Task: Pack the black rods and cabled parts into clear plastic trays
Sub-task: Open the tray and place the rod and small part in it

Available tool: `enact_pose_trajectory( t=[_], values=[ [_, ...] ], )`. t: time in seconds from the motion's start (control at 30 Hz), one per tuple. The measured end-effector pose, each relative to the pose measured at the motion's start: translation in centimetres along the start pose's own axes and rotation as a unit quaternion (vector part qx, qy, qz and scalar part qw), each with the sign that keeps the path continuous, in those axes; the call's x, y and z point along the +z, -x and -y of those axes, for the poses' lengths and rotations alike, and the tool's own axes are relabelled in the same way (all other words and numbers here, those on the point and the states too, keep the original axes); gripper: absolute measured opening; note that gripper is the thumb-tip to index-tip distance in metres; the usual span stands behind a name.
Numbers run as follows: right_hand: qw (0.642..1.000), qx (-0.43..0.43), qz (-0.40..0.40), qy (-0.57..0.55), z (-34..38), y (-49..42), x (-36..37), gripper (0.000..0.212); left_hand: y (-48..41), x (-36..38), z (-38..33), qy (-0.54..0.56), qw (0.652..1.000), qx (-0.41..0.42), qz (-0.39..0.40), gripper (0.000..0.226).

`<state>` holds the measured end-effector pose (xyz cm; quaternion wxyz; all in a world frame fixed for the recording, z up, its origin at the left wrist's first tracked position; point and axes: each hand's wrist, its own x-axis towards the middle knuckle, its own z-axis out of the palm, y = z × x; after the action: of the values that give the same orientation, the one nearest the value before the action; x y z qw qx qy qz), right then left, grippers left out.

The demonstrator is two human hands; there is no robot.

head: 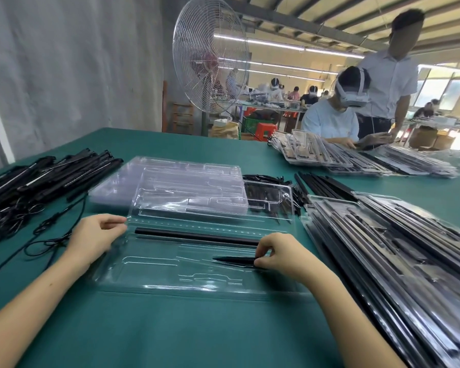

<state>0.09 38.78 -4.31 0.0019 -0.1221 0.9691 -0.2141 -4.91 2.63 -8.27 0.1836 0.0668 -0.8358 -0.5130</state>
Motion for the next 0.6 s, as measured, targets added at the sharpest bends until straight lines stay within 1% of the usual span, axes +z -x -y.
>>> enact_pose_trajectory(
  t=[0.13,0.33,0.4,0.5,0.6],
  values=[
    [1.0,0.018,0.006,-0.01,0.1,0.0,-0.2,0.006,0.1,0.1,0.1,-0.036,0.999,0.006,0.018,0.016],
    [0.998,0.045,0.021,-0.04,0.3,0.5,-0.6,0.015,-0.1,-0.3,-0.1,-0.038,0.999,0.005,0.036,0.016],
    [0.998,0.049,0.02,-0.038,0.4,0.5,-0.5,0.015,-0.7,-1.1,-0.7,-0.071,0.996,-0.004,0.051,0.013],
    [0.998,0.055,0.009,-0.033,0.6,0.5,-0.4,0.017,-1.6,-3.0,-1.5,-0.149,0.985,-0.018,0.091,0.003],
    [0.998,0.059,0.005,-0.025,0.7,0.5,-0.3,0.014,-1.4,-4.3,-1.8,-0.256,0.949,-0.036,0.178,0.008]
  ],
)
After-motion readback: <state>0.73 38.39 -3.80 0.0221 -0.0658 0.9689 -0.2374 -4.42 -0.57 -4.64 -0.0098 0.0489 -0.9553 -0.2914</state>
